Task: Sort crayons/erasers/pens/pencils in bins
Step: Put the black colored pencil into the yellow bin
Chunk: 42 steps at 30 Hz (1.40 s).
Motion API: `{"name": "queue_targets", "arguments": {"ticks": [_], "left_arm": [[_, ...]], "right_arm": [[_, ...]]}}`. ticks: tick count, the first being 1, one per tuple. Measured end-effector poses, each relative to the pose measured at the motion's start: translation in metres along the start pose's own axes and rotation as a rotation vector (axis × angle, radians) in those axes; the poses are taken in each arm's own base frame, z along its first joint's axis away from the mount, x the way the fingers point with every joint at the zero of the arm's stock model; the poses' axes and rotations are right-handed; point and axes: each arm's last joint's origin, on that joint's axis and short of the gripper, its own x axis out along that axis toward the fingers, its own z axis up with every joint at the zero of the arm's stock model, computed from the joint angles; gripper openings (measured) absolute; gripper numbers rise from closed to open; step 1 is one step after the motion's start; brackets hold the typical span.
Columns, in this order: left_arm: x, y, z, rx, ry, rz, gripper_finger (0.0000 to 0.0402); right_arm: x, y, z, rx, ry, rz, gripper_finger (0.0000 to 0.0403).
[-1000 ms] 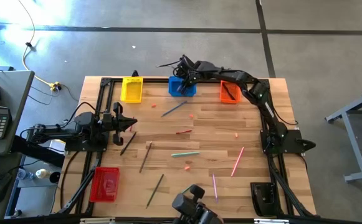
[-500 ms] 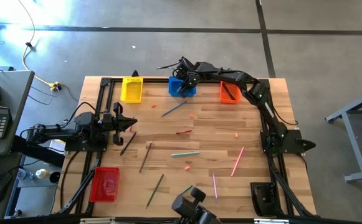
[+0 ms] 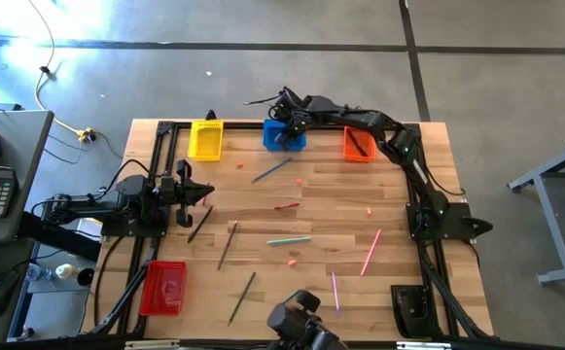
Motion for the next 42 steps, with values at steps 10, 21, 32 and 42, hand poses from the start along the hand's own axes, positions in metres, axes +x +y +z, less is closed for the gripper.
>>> {"name": "queue_targets", "arguments": {"ticks": [10, 21, 32, 42], "left_arm": [[0.000, 0.000, 0.000, 0.000, 0.000, -0.001, 0.0001], [0.000, 0.000, 0.000, 0.000, -0.002, -0.004, 0.0001], [0.000, 0.002, 0.006, -0.055, -0.063, 0.044, 0.0001], [0.020, 0.007, 0.009, -0.059, 0.143, 0.186, 0.0000]], "right_arm": [[-0.053, 0.032, 0.027, -0.276, -0.072, 0.006, 0.0014], [-0.044, 0.056, -0.010, -0.275, -0.404, 0.092, 0.0005], [-0.078, 0.050, -0.097, -0.197, -0.755, 0.145, 0.0000], [-0.108, 0.037, -0.162, -0.179, -0.908, 0.142, 0.0000]]}}
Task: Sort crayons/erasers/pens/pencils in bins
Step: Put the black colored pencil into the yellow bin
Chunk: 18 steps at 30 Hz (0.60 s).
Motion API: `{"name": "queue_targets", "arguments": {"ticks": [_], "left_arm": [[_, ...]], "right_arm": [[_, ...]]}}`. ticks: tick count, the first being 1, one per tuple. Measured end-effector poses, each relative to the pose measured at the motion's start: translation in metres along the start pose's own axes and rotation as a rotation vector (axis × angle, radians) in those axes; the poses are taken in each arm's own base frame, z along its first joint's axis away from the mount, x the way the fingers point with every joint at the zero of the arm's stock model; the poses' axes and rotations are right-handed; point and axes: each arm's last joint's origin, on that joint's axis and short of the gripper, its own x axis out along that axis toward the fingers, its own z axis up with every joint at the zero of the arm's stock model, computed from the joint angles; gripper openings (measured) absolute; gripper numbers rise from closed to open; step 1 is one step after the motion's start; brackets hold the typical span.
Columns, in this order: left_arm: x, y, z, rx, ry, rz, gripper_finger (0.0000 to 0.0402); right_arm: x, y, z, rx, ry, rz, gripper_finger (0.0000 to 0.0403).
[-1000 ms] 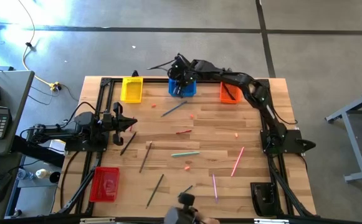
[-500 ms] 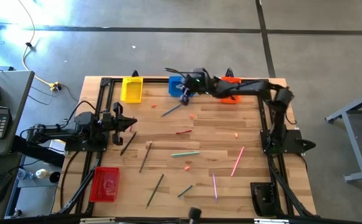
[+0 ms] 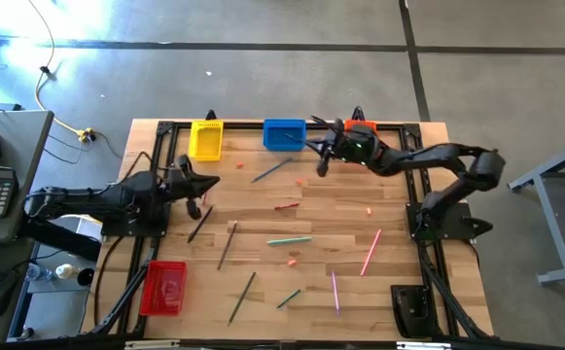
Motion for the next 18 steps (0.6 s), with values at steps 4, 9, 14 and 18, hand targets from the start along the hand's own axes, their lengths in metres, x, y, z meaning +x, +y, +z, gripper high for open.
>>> {"name": "queue_targets", "arguments": {"ticks": [4, 9, 14, 18], "left_arm": [[0.016, 0.004, 0.008, 0.020, 0.110, 0.030, 0.0000], [0.039, 0.014, 0.013, 0.019, 0.279, -0.008, 0.0000], [0.056, 0.020, 0.012, -0.004, 0.491, -0.030, 0.0000], [0.066, 0.015, 0.012, -0.063, 0.632, -0.014, 0.0000]], "right_arm": [[-0.020, 0.010, -0.001, 0.024, -0.099, -0.017, 0.0000], [-0.027, 0.024, -0.004, 0.089, -0.137, -0.062, 0.0000], [-0.026, 0.033, -0.003, 0.131, -0.137, -0.118, 0.0000], [-0.026, 0.038, -0.003, 0.087, -0.129, -0.142, 0.0000]]}}
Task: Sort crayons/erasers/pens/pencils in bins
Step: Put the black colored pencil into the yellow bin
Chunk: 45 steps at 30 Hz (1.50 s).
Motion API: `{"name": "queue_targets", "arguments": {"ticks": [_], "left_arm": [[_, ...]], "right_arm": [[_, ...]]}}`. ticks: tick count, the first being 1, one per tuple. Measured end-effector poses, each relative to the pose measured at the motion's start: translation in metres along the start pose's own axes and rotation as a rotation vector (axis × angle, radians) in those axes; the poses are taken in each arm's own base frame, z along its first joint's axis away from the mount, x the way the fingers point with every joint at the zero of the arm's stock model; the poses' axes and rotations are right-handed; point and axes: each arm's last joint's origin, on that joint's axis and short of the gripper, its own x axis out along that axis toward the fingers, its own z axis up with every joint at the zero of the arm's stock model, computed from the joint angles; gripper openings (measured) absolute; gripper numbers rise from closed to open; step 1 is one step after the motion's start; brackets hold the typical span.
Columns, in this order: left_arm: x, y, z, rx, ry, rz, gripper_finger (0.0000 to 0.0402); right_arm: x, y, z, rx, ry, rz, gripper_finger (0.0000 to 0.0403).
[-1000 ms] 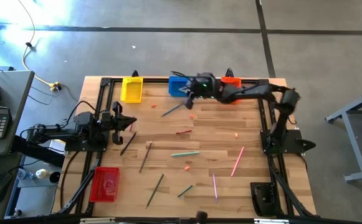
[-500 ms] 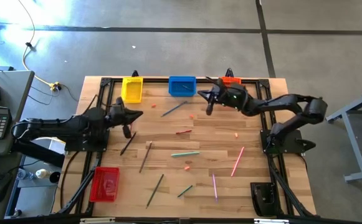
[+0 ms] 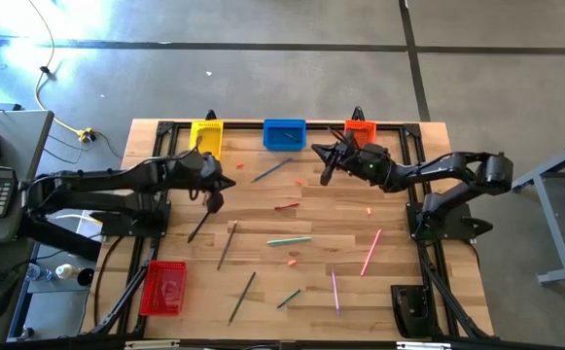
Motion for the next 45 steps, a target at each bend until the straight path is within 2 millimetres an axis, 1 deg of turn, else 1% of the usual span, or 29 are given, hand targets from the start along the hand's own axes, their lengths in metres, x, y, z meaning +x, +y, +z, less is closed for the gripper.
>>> {"name": "queue_targets", "arguments": {"ticks": [5, 11, 16, 20, 23, 26, 31, 35, 39, 45], "left_arm": [[0.006, -0.018, 0.004, -0.097, 0.144, 0.048, 0.0000], [0.010, -0.053, 0.004, -0.249, 0.317, 0.102, 0.0000], [0.020, -0.086, -0.005, -0.376, 0.439, 0.121, 0.0001], [0.031, -0.102, -0.015, -0.469, 0.498, 0.179, 0.0013], [0.039, -0.107, -0.019, -0.525, 0.513, 0.226, 0.0034], [0.049, -0.110, -0.025, -0.568, 0.571, 0.249, 0.0064], [0.064, -0.113, -0.036, -0.566, 0.632, 0.270, 0.0116], [0.071, -0.112, -0.044, -0.559, 0.648, 0.324, 0.0140], [0.074, -0.114, -0.047, -0.550, 0.659, 0.348, 0.0137], [0.072, -0.119, -0.053, -0.478, 0.673, 0.343, 0.0100]], "right_arm": [[0.000, 0.002, 0.000, -0.004, -0.004, 0.017, 0.0000], [0.000, 0.002, -0.002, -0.037, 0.024, 0.017, 0.0000], [-0.002, 0.002, -0.008, -0.052, 0.053, 0.021, 0.0000], [-0.006, 0.001, -0.013, -0.059, 0.056, 0.021, 0.0000], [-0.007, 0.001, -0.013, -0.059, 0.042, 0.021, 0.0000], [-0.007, 0.001, -0.012, -0.058, 0.034, 0.020, 0.0000], [-0.008, 0.003, -0.014, -0.050, 0.046, 0.031, 0.0000], [-0.009, 0.010, -0.016, -0.065, 0.070, 0.063, 0.0000], [-0.010, 0.017, -0.016, -0.081, 0.065, 0.093, 0.0000], [-0.012, 0.023, -0.015, -0.102, 0.055, 0.106, 0.0000]]}}
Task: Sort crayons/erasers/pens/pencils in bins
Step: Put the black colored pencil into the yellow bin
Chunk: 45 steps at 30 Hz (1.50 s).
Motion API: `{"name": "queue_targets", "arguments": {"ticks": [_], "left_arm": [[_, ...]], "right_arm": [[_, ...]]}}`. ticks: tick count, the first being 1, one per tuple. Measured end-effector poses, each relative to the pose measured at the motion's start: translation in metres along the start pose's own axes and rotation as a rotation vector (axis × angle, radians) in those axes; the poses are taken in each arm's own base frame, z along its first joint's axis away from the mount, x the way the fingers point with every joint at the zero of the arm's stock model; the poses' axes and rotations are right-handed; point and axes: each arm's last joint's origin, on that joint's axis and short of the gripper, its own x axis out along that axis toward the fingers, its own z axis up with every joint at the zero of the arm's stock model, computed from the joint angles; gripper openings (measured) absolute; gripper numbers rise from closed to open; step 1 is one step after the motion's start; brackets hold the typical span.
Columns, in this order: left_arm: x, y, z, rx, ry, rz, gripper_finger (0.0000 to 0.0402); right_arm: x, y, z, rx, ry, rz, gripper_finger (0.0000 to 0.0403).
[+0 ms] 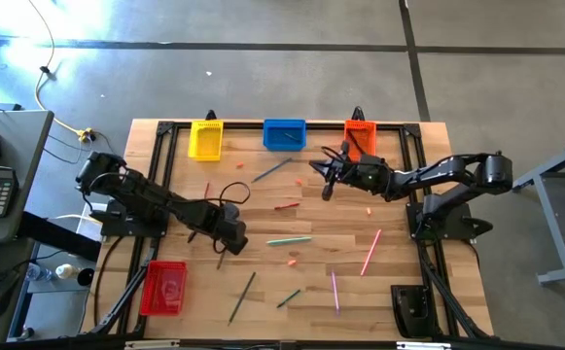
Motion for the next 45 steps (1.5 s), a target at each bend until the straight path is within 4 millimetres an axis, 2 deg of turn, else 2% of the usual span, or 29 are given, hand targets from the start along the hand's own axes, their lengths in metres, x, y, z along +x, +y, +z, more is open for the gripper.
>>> {"name": "queue_targets", "arguments": {"ticks": [8, 13, 21, 28, 35, 45], "left_arm": [[-0.001, 0.002, -0.005, 0.157, 0.061, 0.020, 0.0037], [-0.001, 0.005, 0.002, 0.220, 0.094, 0.005, 0.0010], [-0.010, 0.015, 0.017, 0.241, 0.093, -0.015, 0.0002], [-0.037, 0.030, 0.032, 0.192, -0.010, -0.054, 0.0002], [-0.069, 0.061, 0.058, 0.104, -0.231, -0.028, 0.0001], [-0.105, 0.130, 0.121, -0.044, -0.687, 0.177, 0.0000]], "right_arm": [[0.000, 0.000, 0.002, 0.002, -0.024, -0.007, 0.0000], [0.000, 0.000, 0.002, 0.003, -0.024, -0.007, 0.0000], [0.000, 0.000, 0.002, 0.003, -0.024, -0.007, 0.0000], [0.000, 0.000, 0.002, 0.001, -0.024, -0.007, 0.0000], [0.000, 0.000, 0.003, -0.003, -0.031, -0.008, 0.0000], [0.000, 0.000, -0.002, 0.014, 0.019, -0.003, 0.0000]]}}
